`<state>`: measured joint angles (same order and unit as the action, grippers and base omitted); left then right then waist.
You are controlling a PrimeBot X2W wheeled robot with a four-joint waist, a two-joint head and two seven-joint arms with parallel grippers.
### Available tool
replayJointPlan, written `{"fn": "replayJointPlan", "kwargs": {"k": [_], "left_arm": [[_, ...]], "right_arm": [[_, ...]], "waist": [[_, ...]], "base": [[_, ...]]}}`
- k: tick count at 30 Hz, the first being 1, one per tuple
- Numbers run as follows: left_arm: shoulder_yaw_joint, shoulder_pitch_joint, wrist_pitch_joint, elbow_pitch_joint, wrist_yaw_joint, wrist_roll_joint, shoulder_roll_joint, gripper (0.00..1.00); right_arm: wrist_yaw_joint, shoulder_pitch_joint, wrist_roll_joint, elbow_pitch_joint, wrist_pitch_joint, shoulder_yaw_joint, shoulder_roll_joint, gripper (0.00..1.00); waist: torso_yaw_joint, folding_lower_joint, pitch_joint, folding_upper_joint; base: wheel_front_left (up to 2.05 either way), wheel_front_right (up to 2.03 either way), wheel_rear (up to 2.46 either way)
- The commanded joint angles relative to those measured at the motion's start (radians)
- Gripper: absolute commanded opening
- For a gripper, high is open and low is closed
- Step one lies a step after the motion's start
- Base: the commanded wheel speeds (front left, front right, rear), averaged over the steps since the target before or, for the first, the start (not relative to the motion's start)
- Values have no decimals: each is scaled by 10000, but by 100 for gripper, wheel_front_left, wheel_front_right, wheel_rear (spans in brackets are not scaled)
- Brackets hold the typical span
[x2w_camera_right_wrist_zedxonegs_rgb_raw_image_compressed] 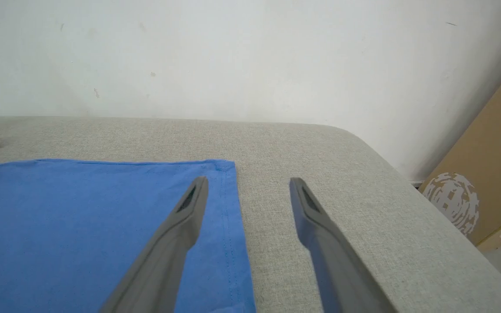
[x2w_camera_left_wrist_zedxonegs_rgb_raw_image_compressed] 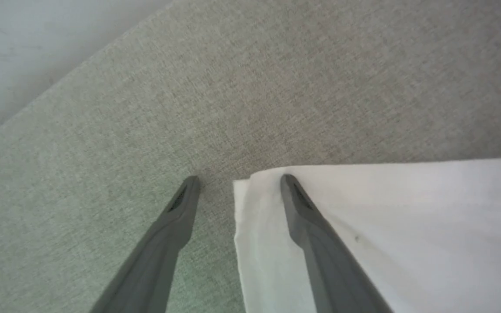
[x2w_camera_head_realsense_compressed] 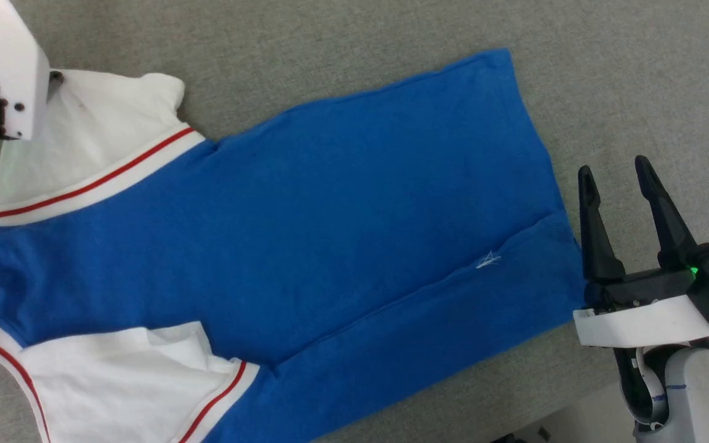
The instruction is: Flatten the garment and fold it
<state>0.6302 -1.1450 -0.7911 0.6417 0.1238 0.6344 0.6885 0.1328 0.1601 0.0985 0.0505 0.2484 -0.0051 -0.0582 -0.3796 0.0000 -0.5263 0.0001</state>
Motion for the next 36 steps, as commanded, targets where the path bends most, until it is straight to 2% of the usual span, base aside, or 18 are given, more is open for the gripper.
{"fn": "replayJointPlan", "kwargs": {"k": [1, 2, 4, 6, 10, 12, 14, 16, 19, 24, 27, 32, 36], "left_arm": [[177, 284, -343, 253, 48, 162, -48, 92], [191, 381, -708, 311, 54, 455, -110, 0], [254, 510, -1344, 244, 60, 901, -214, 0], [340, 525, -1259, -98, 63, 978, -213, 0], [588, 571, -326, -556, 66, 876, -242, 0], [796, 517, 491, -831, 66, 640, -231, 0], [1380, 473, 1306, -1208, 67, 275, -117, 0], [1739, 485, 1927, -1407, 67, 362, -96, 0], [2160, 508, 2696, -1712, 68, 528, -57, 0], [2856, 587, 3791, -2601, 68, 570, 107, 0], [2990, 645, 4218, -3287, 67, 516, 82, 0], [2906, 1064, 4696, -4656, -114, 693, 8, 0], [3006, 1356, 4810, -5678, -391, 521, 93, 0]], "right_arm": [[-21, 158, 86, -20, 71, -30, 47, 100], [-21, 159, 85, -27, 76, -63, 49, 100], [-21, 163, 65, -40, 81, -180, 52, 100], [-21, 185, 11, -74, 69, -322, 44, 100], [-21, 283, -84, -151, -138, -486, -161, 100], [-21, 345, -34, -133, -301, -514, -351, 100], [-21, 395, 95, -145, -659, -462, -652, 100], [-21, 443, 361, -200, -1317, -375, -1022, 100], [-21, 575, 839, -285, -2771, 167, -1993, 100], [-21, 1240, 2258, -465, -5393, 1032, -3631, 100], [-21, 1824, 2920, -744, -6709, 1458, -4619, 100], [-21, 2995, 3592, -1609, -8245, 2081, -5782, 100], [-21, 4000, 3689, -2507, -8761, 2671, -6420, 100]], "waist": [[-131, 0, -172, -1], [-100, 0, -171, -1], [18, 0, -139, -1], [152, 0, -92, -1], [500, 0, 166, -1], [710, 0, 360, -1], [944, 0, 570, -1], [1208, 0, 812, -1], [1599, 0, 1143, -1], [2284, 0, 1518, -1], [2750, 0, 1510, -1], [3452, 0, 1397, -1], [3958, 0, 1206, -1]], "base": [[0, 0, 0], [0, 0, 0], [0, 0, 0], [0, 0, 0], [0, 0, 0], [0, 0, 0], [0, 0, 0], [0, 0, 0], [0, 0, 0], [0, 0, 0], [0, 0, 0], [0, 0, 0], [0, 0, 0]]}}
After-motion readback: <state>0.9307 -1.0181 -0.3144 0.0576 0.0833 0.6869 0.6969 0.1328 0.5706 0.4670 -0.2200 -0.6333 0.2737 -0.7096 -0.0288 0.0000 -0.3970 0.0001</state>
